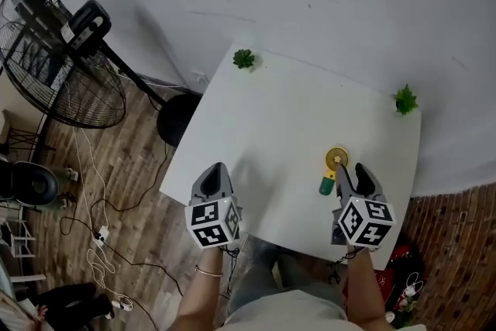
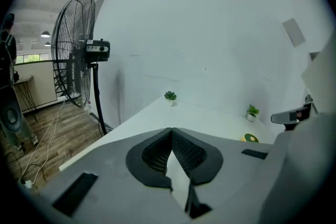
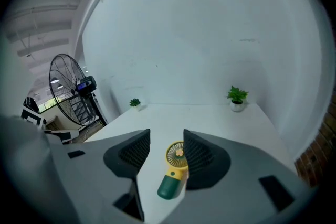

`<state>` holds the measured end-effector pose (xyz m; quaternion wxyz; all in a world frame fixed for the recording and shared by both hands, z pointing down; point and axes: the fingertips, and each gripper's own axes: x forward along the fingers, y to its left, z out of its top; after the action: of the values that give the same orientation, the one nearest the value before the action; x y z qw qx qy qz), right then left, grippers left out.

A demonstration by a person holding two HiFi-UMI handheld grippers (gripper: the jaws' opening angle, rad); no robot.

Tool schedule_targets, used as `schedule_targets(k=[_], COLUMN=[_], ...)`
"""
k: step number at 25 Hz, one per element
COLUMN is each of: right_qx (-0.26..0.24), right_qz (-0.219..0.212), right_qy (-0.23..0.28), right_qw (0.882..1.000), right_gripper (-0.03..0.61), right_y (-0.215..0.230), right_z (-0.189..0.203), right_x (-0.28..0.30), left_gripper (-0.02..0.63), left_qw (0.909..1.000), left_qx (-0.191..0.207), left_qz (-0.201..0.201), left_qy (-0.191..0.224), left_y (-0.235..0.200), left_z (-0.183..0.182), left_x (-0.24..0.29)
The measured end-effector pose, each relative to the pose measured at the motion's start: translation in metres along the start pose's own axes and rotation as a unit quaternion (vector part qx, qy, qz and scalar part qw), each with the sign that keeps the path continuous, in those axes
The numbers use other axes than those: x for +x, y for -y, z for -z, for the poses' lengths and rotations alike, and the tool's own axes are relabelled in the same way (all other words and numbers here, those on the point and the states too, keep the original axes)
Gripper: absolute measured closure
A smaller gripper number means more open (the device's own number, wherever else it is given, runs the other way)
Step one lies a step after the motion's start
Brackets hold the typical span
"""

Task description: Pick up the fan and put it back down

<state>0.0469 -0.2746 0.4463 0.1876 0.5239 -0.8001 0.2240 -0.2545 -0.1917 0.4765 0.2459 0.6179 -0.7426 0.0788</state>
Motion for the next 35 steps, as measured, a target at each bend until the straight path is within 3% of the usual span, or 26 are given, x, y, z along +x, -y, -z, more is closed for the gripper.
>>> schedule_targets(k=[8,13,22,35], right_qx=[0.030,0.033,0.039,0.048], right_qz=[0.025,0.035,0.049,0.064], right_qy=[-0.051,-0.074,-0.085,-0.102], right_qw=[0.998,0.996,0.994,0.992], right_gripper=[0.382,0.382,0.382,0.380], right_y=[-0.002,-0.005,0.003,0.008], right_z=[0.065,0.090,0.102,0.108], right_x=[0.011,0.016,0.022,0.045], left_gripper=[0.602,0.602,0.602,0.603], left_qw=[0.9981,0.9968,0.9973,0.9958], left_qx=[0.006,0.005,0.000,0.008], left_qz=[0.015,-0.004,-0.019,-0.010], left_qy=[-0.060,-0.079,-0.071,-0.091], left_y=[-0.008,-0.032,-0.045,-0.039], left_z=[0.056,0.073,0.065,0.071], left_x=[0.008,0.013,0.024,0.034])
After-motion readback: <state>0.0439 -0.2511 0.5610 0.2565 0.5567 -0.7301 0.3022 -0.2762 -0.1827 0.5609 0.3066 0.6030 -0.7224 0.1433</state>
